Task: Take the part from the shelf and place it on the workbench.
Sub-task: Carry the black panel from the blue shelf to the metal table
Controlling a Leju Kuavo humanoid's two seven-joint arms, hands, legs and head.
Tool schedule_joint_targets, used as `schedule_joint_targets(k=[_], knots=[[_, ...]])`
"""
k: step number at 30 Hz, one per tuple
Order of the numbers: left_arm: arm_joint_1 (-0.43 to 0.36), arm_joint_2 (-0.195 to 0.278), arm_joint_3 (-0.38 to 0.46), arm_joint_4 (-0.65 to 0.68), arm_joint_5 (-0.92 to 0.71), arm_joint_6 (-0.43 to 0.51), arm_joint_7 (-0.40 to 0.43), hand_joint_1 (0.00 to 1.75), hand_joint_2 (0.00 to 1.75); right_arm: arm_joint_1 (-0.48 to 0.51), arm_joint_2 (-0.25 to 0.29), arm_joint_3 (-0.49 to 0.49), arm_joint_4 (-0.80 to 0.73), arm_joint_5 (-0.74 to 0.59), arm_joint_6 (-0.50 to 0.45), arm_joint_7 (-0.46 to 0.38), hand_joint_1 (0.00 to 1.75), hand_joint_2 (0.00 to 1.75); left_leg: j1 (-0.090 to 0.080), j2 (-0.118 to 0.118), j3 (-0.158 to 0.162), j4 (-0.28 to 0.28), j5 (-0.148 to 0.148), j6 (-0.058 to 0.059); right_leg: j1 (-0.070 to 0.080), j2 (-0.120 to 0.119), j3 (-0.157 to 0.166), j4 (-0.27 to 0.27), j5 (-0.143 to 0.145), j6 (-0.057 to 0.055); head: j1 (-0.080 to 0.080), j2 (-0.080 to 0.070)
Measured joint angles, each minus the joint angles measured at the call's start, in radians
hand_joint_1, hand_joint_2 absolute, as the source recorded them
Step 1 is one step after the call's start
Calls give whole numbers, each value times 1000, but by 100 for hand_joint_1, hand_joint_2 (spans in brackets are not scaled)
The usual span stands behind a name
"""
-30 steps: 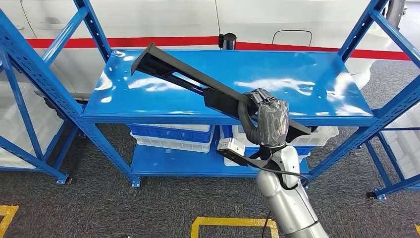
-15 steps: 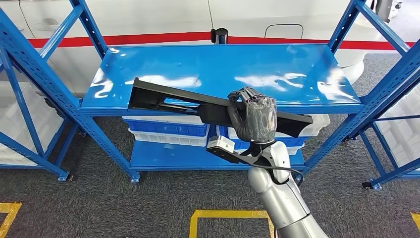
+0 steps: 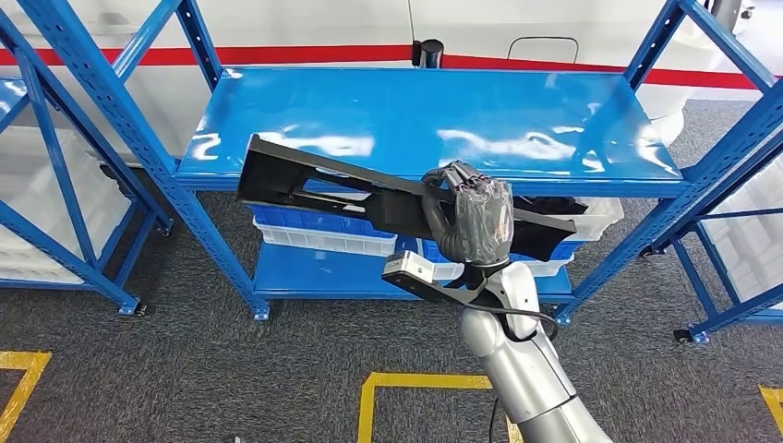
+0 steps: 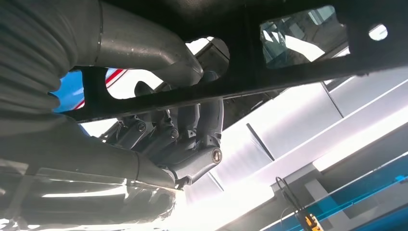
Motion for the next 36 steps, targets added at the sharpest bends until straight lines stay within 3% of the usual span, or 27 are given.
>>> schedule_joint_targets(k=[2,3,5,6,8,10,11,12,13,16,18,21,23,25,26,27,28,29,31,33,34,36], knots=[[-2,0,0,0,-1,-2,2,0,0,-7,1,1,5,-1,-5,0,175,175,-2,0,-12,7,11,-12,6,2,43,-76,6,-8,0,0],[-2,0,0,0,-1,-3,4,0,0,-9,0,2,8,-1,-8,0,175,175,-3,0,-15,9,17,-17,10,4,42,-82,7,-14,0,0],[-4,0,0,0,-3,-6,8,0,0,-10,0,2,16,-3,-14,0,175,175,-1,-2,-23,14,19,-27,2,4,29,-81,17,-27,2,0],[-4,0,0,0,-5,-7,10,0,0,-10,0,2,19,-4,-16,0,175,175,0,-3,-31,29,2,-32,-2,3,25,-81,24,-37,1,0],[-5,0,0,0,-8,-9,12,0,0,-11,0,2,23,-4,-19,0,175,175,5,-5,-63,113,-74,-44,-5,1,13,-81,41,-54,-2,0],[-5,0,0,0,-10,-10,13,0,0,-9,0,1,26,-5,-20,0,175,175,9,-5,-99,240,-150,-54,-3,0,-6,-80,56,-62,-5,0],[-6,0,0,0,-10,-10,13,0,0,-7,-1,1,28,-6,-21,0,175,175,11,-5,-103,279,-164,-57,-3,0,-14,-79,62,-61,-5,0],[-6,0,0,0,-11,-11,14,0,0,-4,-2,1,29,-6,-21,0,175,175,13,-5,-90,282,-159,-59,-2,0,-22,-78,67,-59,-5,0],[-6,0,0,0,-12,-11,14,0,0,-2,-3,1,29,-6,-21,0,175,175,14,-5,-58,246,-140,-59,-3,1,-28,-76,71,-56,-5,0],[-10,0,0,0,-15,-12,14,0,0,0,-4,1,29,-5,-21,3,175,175,14,-7,73,57,-93,-47,-1,2,-40,-71,81,-42,-4,0],[-12,0,0,0,-18,-13,15,0,0,-1,-4,0,29,-4,-21,6,175,175,6,-7,96,13,-93,-38,-1,1,-45,-71,90,-28,-4,0],[-12,-1,0,0,-20,-14,17,0,0,-2,-5,0,29,-1,-22,9,175,175,5,-2,86,-3,-70,-15,0,1,-58,-63,89,-10,-5,0],[-14,-1,0,0,-21,-15,17,0,0,-3,-8,0,29,1,-22,11,175,175,8,3,74,-14,-49,2,0,1,-94,13,32,-17,-2,0],[-14,-2,0,0,-22,-16,17,0,0,-1,-11,0,29,1,-22,12,175,175,6,4,52,-15,-33,8,-1,2,-141,145,-41,-23,1,0],[-14,-2,0,0,-22,-17,17,0,0,0,-13,0,29,2,-22,13,175,175,6,5,40,-14,-25,8,-1,2,-153,194,-59,-19,2,0],[-14,-2,0,0,-22,-17,17,0,0,1,-14,0,29,2,-22,14,175,175,6,5,29,-13,-17,6,-2,2,-147,209,-59,-11,2,0],[-14,-2,0,0,-22,-17,17,0,0,2,-15,0,29,2,-21,14,175,175,6,6,19,-12,-9,3,-3,1,-121,183,-43,-1,2,0],[-14,-2,0,0,-22,-17,17,0,0,2,-15,0,29,2,-21,14,175,175,7,6,10,-10,-3,-1,-6,1,-77,123,-21,9,2,0],[-14,-2,0,0,-22,-17,17,0,0,0,-15,0,29,3,-21,15,175,175,4,6,-7,-2,8,-11,-6,2,17,-18,2,15,2,0],[-14,-2,0,0,-22,-15,17,0,0,-1,-14,0,29,5,-21,15,175,175,0,5,-16,4,20,-22,0,6,49,-79,0,5,2,0],[-14,-2,0,0,-22,-14,17,0,0,-1,-13,1,29,5,-21,15,175,175,-1,5,-19,5,26,-27,3,8,46,-78,4,-2,2,0],[-13,-2,0,0,-22,-13,17,0,0,-1,-11,0,29,5,-21,16,175,175,3,4,-28,16,19,-35,-5,7,34,-76,15,-21,0,0]])
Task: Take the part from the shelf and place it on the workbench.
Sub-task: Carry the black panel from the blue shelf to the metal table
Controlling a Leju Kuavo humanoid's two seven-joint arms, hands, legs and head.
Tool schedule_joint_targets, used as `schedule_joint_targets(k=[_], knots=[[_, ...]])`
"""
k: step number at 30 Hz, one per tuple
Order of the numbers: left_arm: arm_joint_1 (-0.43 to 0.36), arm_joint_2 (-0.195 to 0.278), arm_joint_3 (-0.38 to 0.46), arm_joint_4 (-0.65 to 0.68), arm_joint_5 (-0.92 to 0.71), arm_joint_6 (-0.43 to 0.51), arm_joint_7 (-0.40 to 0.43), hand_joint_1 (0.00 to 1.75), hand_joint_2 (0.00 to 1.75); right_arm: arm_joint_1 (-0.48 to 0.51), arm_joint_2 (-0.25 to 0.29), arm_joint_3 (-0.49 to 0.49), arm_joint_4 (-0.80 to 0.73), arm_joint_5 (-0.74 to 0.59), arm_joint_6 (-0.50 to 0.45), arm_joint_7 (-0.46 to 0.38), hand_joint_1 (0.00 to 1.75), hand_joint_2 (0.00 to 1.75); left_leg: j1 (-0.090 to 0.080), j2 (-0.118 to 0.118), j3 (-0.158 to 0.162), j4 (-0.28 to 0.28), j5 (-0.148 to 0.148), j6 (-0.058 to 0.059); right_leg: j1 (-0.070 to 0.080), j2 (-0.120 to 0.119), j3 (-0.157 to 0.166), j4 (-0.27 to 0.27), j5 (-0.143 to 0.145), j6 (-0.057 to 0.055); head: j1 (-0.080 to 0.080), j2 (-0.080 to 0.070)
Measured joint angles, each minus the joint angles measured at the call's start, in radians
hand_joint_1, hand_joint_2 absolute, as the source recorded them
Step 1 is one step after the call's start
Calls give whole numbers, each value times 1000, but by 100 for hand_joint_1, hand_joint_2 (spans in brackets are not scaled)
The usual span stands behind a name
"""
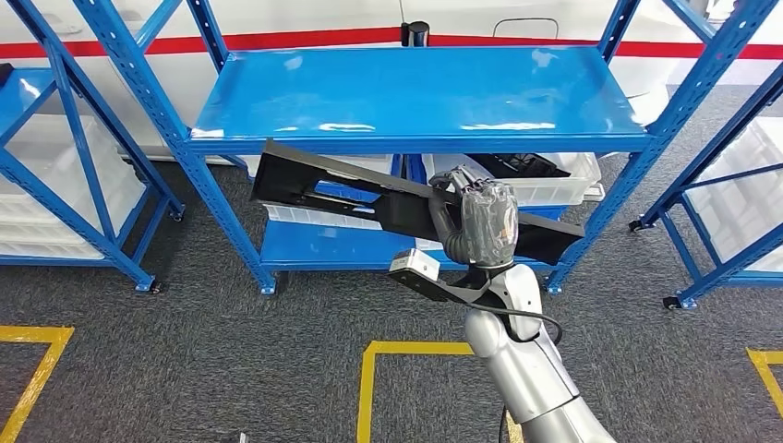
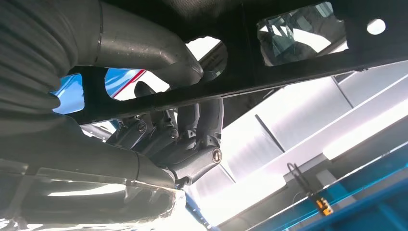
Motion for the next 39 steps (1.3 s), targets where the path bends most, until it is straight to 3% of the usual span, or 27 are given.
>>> schedule_joint_targets(k=[1,3,5,12,15,16,18,19,20,22,23,24,26,27,28,29,31,33,35,37,38,39], knots=[[0,0,0,0,0,0,0,0,0,-1,3,0,0,0,0,0,175,175,2,-1,-11,24,-27,-5,-3,-1,-7,0,8,-13,-1,0],[1,0,0,0,0,1,0,0,0,-3,7,0,0,1,0,1,175,175,5,-4,-45,121,-113,-14,-3,-2,-24,0,25,-33,-3,0],[1,0,0,0,0,1,0,0,0,-4,9,0,0,2,1,2,175,175,6,-5,-70,202,-168,-19,0,-3,-35,1,35,-39,-4,0],[1,0,0,0,0,1,0,0,0,-3,9,0,0,2,1,2,175,175,6,-5,-75,220,-177,-20,0,-3,-38,1,36,-39,-4,0],[2,0,0,0,0,1,-1,0,0,-3,9,0,0,4,2,2,175,175,6,-5,-88,272,-195,-21,2,-4,-46,1,42,-39,-4,0],[2,0,0,0,-1,1,-3,0,0,-2,9,0,0,6,2,2,175,175,5,-5,-55,245,-180,-18,4,-4,-55,1,50,-38,-4,0],[2,1,0,0,-3,1,-6,0,0,-2,10,-1,0,8,2,2,175,175,0,-9,55,106,-139,1,7,-4,-73,1,68,-28,-4,0],[1,1,0,0,-4,1,-8,0,0,-3,11,-1,0,10,3,3,175,175,-2,-8,112,17,-107,17,9,-4,-87,5,74,-17,-3,0],[0,1,0,0,-5,0,-9,0,0,-3,12,-2,0,10,3,4,175,175,-4,-6,124,-26,-89,31,8,-4,-114,59,46,-10,-2,0],[-2,1,0,0,-6,-1,-9,0,0,2,12,-5,0,12,2,7,175,175,-3,2,100,-50,-50,48,5,-4,-176,208,-31,3,2,0],[-3,1,0,0,-7,-2,-9,0,0,5,11,-6,0,13,2,8,175,175,-2,3,85,-49,-39,49,1,-4,-194,274,-64,7,4,0],[-2,1,0,0,-7,-3,-9,0,0,8,9,-7,0,13,2,9,175,175,0,3,74,-48,-32,45,-3,-5,-181,272,-60,18,4,0],[-2,1,0,0,-8,-4,-9,0,0,10,7,-10,0,15,1,11,175,175,4,4,56,-39,-23,36,-13,-6,-97,153,-21,44,5,0],[-3,1,0,0,-8,-4,-9,0,0,11,7,-12,0,16,1,11,175,175,4,3,45,-32,-19,30,-14,-5,-50,82,-6,51,6,0],[-3,1,0,0,-8,-4,-9,0,0,12,7,-13,0,16,1,11,175,175,4,3,37,-25,-16,24,-13,-2,-20,31,4,52,6,0],[-3,1,0,0,-7,-4,-9,0,0,14,6,-15,0,16,1,11,175,175,2,2,30,-19,-12,18,-11,0,-7,6,7,49,6,0],[-1,2,0,0,-5,-4,-10,0,0,19,5,-17,1,14,0,9,175,175,0,-1,22,-13,-2,7,-7,4,-16,8,10,36,4,0],[1,2,0,0,-1,-4,-13,0,0,20,6,-18,1,8,0,3,175,175,5,-3,10,4,-19,-1,-13,3,-26,10,19,19,2,0],[1,2,0,0,2,-4,-16,0,0,19,8,-18,1,0,0,-5,175,175,8,-5,-22,87,-94,-9,-14,2,-41,9,34,-7,-1,0],[3,2,0,0,2,-4,-18,0,0,19,9,-18,3,-8,0,-14,175,175,8,-5,-64,221,-177,-15,-7,1,-61,10,48,-24,-3,0],[4,2,0,0,3,-4,-18,0,0,19,9,-18,6,-10,0,-17,175,175,8,-5,-73,268,-196,-15,-4,0,-71,11,55,-28,-3,0],[6,2,1,0,3,-3,-18,0,0,19,9,-18,8,-14,0,-20,175,175,8,-5,-66,282,-195,-12,0,0,-80,11,61,-30,-3,0]])
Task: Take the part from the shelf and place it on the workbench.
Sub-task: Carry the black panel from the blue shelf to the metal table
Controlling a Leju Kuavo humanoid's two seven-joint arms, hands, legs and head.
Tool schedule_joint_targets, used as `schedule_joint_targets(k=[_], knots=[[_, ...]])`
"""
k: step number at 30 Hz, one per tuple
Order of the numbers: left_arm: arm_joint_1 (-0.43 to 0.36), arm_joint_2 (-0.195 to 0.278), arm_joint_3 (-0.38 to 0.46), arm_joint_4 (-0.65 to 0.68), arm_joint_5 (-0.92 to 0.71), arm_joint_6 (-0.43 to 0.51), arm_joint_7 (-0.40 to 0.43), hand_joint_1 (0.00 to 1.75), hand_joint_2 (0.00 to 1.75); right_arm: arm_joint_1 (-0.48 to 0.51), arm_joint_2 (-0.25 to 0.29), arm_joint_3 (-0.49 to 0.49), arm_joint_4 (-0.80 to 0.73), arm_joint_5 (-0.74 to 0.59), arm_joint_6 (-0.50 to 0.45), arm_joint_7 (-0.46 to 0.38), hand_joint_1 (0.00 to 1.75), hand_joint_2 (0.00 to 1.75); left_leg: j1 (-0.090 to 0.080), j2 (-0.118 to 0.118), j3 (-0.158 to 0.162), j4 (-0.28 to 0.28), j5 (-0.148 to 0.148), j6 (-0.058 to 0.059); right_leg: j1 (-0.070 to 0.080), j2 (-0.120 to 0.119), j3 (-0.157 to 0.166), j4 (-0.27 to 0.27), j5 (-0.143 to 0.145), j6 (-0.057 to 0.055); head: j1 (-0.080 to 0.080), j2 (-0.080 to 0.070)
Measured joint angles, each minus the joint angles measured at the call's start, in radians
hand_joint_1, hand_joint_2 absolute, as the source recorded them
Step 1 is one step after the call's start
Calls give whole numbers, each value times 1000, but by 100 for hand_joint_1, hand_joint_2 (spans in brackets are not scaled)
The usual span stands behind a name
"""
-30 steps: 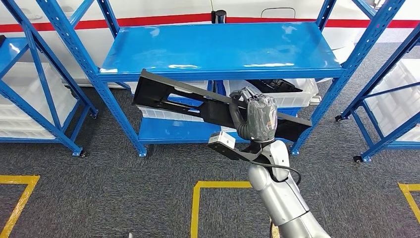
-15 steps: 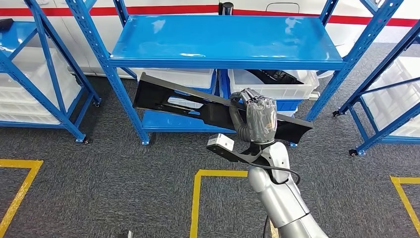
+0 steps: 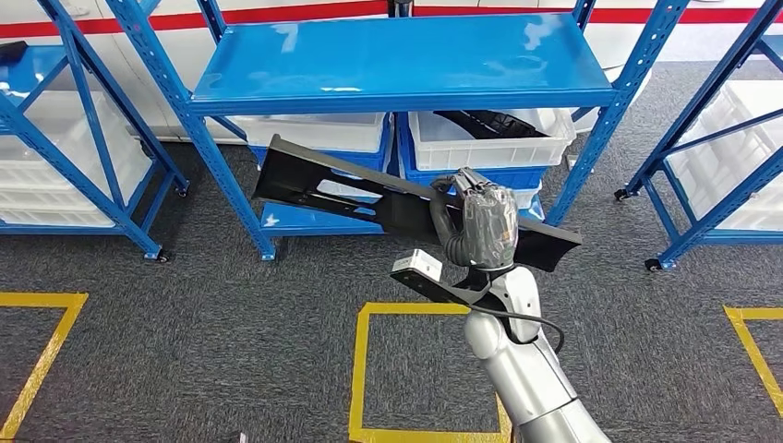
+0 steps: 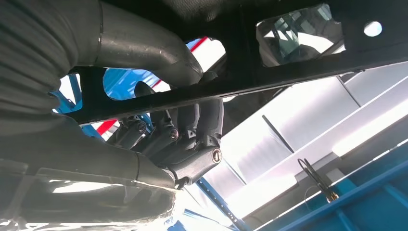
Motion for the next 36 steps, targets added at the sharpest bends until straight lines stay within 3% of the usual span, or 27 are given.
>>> schedule_joint_targets(k=[1,4,6,9,11,13,14,15,16,18,19,21,22,24,25,27,29,30,31,32,34,36], knots=[[2,0,0,0,1,0,0,0,0,0,0,0,3,-3,-1,-3,175,175,-1,0,27,-23,17,6,4,0,-7,0,6,0,0,0],[3,3,2,0,5,3,-1,0,0,-6,3,0,9,-13,-6,-10,175,175,-11,-5,163,-218,67,41,12,1,-20,0,21,4,1,0],[3,5,2,0,7,3,-2,0,0,-9,8,0,14,-16,-11,-16,175,175,-20,-6,204,-287,68,57,10,-2,-24,-2,32,15,0,0],[5,4,3,0,7,2,-1,0,0,-9,16,1,19,-17,-19,-23,175,175,-20,-3,206,-315,96,64,9,-3,-33,-1,36,32,-2,0],[5,1,3,0,7,0,2,0,0,-8,16,1,21,-14,-22,-23,175,175,-14,2,199,-337,122,67,10,-3,-60,58,-13,31,1,0],[5,-2,4,0,6,-5,7,0,0,-4,16,0,25,-5,-23,-21,175,175,-14,5,179,-339,139,68,4,-3,-104,183,-87,31,3,0],[7,-4,4,0,5,-8,10,0,0,-1,15,0,27,1,-24,-19,175,175,-13,6,168,-338,147,65,0,-3,-117,239,-108,38,3,0],[8,-6,4,0,5,-11,11,0,0,2,15,0,29,5,-24,-17,175,175,-11,7,157,-337,154,61,-4,-3,-116,264,-111,49,3,0],[10,-8,4,0,4,-13,11,0,0,4,14,0,31,9,-24,-15,175,175,-8,8,145,-333,161,56,-9,-4,-96,253,-99,64,3,0],[11,-12,4,0,3,-16,10,0,0,3,13,0,32,15,-24,-12,175,175,-2,9,121,-317,169,45,-20,-5,-10,132,-64,91,4,0],[11,-13,4,0,1,-17,10,0,0,3,13,0,31,18,-24,-9,175,175,-1,10,107,-305,172,39,-18,-4,32,68,-58,96,5,0],[11,-15,4,0,-4,-17,7,0,0,4,12,0,29,27,-24,-3,175,175,-3,8,88,-287,178,25,-11,-2,67,4,-64,89,6,0],[11,-16,4,0,-6,-17,7,0,0,6,12,0,27,30,-24,0,175,175,-3,8,83,-284,183,19,-6,-1,66,4,-63,79,6,0],[12,-16,4,0,-8,-14,6,0,0,10,10,0,23,34,-24,4,175,175,0,7,76,-278,181,8,-13,-1,52,6,-54,55,3,0],[12,-16,4,0,-8,-14,6,0,0,13,9,-1,20,35,-24,5,175,175,3,6,67,-262,160,3,-16,-2,45,5,-47,41,2,0],[11,-15,4,0,-8,-13,7,0,0,18,9,-1,12,38,-25,7,175,175,6,2,37,-171,71,-5,-16,-2,29,5,-29,18,-1,0],[10,-14,4,0,-8,-14,7,0,0,27,8,-1,6,41,-25,11,175,175,6,0,7,-44,-5,-11,-12,-3,9,5,-13,8,-3,0],[10,-13,4,0,-9,-15,8,0,0,32,7,-1,5,43,-26,13,175,175,6,0,6,-7,-14,-12,-10,-3,0,6,-6,8,-3,0],[10,-13,4,0,-9,-16,8,0,0,37,7,-1,3,45,-26,14,175,175,6,0,23,-7,-2,-11,-9,-3,-9,6,2,9,-3,0],[9,-12,4,0,-10,-19,9,0,0,40,7,-2,1,47,-26,16,175,175,6,0,59,-44,22,-7,-8,-3,-17,6,9,12,-3,0],[6,-12,4,0,-12,-26,11,0,0,44,6,-4,-8,53,-26,20,175,175,5,-3,160,-179,55,3,-6,-2,-28,6,22,20,-3,0],[2,-11,4,0,-13,-33,13,0,0,44,7,-6,-16,61,-25,27,175,175,-1,-7,219,-272,53,12,-5,-3,-33,5,34,33,-2,0]])
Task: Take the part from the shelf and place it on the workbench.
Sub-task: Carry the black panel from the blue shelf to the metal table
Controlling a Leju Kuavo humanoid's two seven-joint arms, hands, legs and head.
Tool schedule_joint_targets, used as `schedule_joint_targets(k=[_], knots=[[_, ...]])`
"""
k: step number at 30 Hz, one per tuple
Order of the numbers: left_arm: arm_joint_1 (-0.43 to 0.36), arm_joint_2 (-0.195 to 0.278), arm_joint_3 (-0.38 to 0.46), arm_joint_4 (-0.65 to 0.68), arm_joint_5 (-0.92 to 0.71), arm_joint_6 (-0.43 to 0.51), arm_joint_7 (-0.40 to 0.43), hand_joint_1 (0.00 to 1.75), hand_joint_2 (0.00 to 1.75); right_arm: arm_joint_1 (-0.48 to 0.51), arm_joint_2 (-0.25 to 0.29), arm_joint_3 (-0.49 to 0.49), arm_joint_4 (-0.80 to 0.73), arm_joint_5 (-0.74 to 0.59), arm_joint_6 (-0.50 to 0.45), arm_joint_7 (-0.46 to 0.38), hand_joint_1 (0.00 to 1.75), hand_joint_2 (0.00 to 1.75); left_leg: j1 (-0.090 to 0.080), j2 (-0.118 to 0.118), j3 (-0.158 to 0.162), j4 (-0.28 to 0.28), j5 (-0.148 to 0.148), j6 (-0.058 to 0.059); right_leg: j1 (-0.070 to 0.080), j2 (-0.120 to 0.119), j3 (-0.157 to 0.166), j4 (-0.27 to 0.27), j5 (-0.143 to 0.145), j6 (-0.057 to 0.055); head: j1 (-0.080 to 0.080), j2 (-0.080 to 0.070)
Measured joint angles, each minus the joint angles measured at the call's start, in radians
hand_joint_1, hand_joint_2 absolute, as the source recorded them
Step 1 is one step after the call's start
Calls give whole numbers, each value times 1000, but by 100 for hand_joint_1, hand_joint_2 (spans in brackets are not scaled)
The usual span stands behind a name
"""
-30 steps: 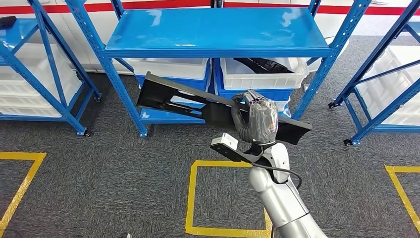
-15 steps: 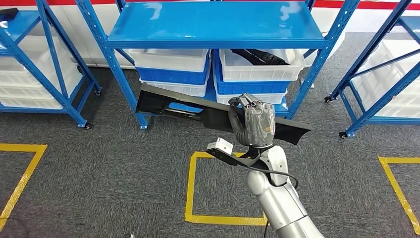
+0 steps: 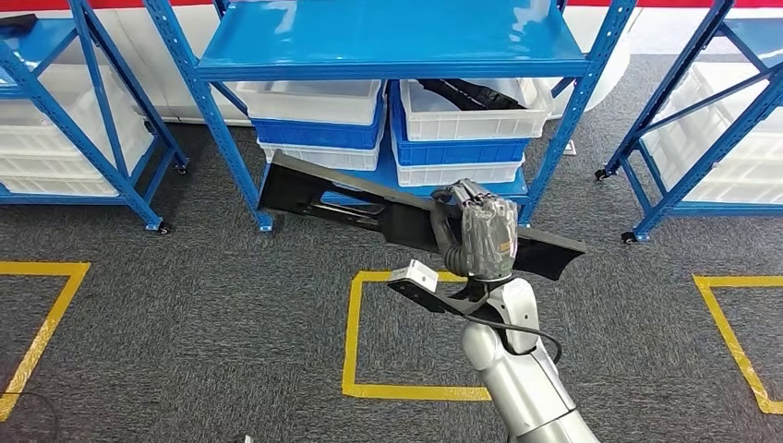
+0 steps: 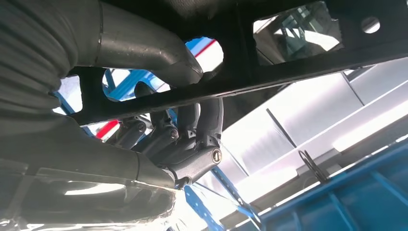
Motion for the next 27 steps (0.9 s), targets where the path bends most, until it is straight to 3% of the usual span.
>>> schedule_joint_targets(k=[2,4,6,8,9,10,11,13,14,16,18,19,20,22,23,24,25,26,27], knots=[[-1,2,0,0,-3,-2,3,0,0,2,0,-1,-6,7,1,5,175,175,-8,-1,0,-20,4,11,0,-1,-3,-7,16,17,0,0],[-2,3,0,0,-6,-3,5,0,0,4,-2,-5,-11,12,4,9,175,175,-8,3,-8,-35,28,26,2,-1,-16,2,6,24,0,0],[-3,3,1,0,-9,-3,6,0,0,6,-5,-12,-13,15,8,10,175,175,-5,8,-24,-47,54,40,3,-2,-50,80,-60,13,2,0],[-4,3,1,0,-10,-4,7,0,0,9,-10,-18,-14,16,10,11,175,175,-8,9,-48,-47,72,47,3,-2,-87,209,-132,7,4,0],[-4,3,1,0,-10,-4,6,0,0,12,-12,-20,-14,17,10,11,175,175,-9,10,-60,-46,81,47,3,-2,-93,254,-146,11,4,0],[-4,3,2,0,-10,-4,6,0,0,14,-15,-23,-14,17,10,11,175,175,-10,10,-73,-44,90,46,4,-2,-83,268,-142,20,4,0],[-4,3,2,0,-10,-5,6,0,0,14,-17,-24,-14,17,10,11,175,175,-11,10,-85,-41,97,44,4,-2,-54,243,-126,29,4,0],[-4,3,3,0,-10,-6,6,0,0,14,-19,-26,-15,17,10,11,175,175,-13,10,-105,-32,109,37,5,-2,46,111,-97,36,4,0],[-4,3,3,0,-10,-6,6,0,0,14,-19,-26,-17,18,10,11,175,175,-14,10,-114,-27,114,32,9,-2,89,47,-94,32,3,0],[-4,3,4,0,-10,-7,6,0,0,15,-20,-27,-20,19,10,10,175,175,-17,9,-124,-18,124,21,17,-1,124,-17,-102,18,3,0],[-3,3,4,0,-9,-7,5,0,0,16,-22,-28,-20,19,9,9,175,175,-16,8,-130,-15,132,10,14,-1,112,-20,-93,2,4,0],[-3,3,4,0,-9,-8,5,0,0,16,-22,-28,-20,19,8,8,175,175,-14,6,-137,-7,121,5,11,-2,108,-20,-85,-10,3,0],[-3,4,4,0,-9,-9,5,0,0,16,-22,-28,-20,18,8,8,175,175,-12,4,-148,17,93,-2,5,-3,100,-22,-76,-22,1,0],[-2,5,5,0,-8,-12,5,0,0,17,-22,-28,-20,16,7,6,175,175,-4,3,-181,118,5,-16,3,-5,82,-23,-56,-37,-4,0],[-2,5,5,0,-8,-12,5,0,0,18,-22,-28,-20,15,6,5,175,175,-1,3,-198,180,-33,-23,4,-5,72,-22,-48,-38,-6,0],[-2,6,5,0,-8,-12,5,0,0,20,-22,-29,-20,14,5,5,175,175,2,3,-206,227,-51,-28,5,-6,61,-21,-40,-37,-6,0],[-2,6,5,0,-8,-12,5,0,0,22,-22,-29,-19,12,4,4,175,175,4,3,-198,244,-49,-32,6,-6,50,-19,-33,-34,-6,0],[-3,7,5,0,-8,-12,5,0,0,23,-22,-30,-19,10,2,4,175,175,7,3,-173,223,-31,-33,6,-5,40,-16,-26,-32,-6,0],[-3,7,6,0,-9,-12,5,0,0,24,-22,-31,-19,7,0,3,175,175,9,3,-129,167,-5,-32,5,-5,30,-13,-20,-28,-7,0]])
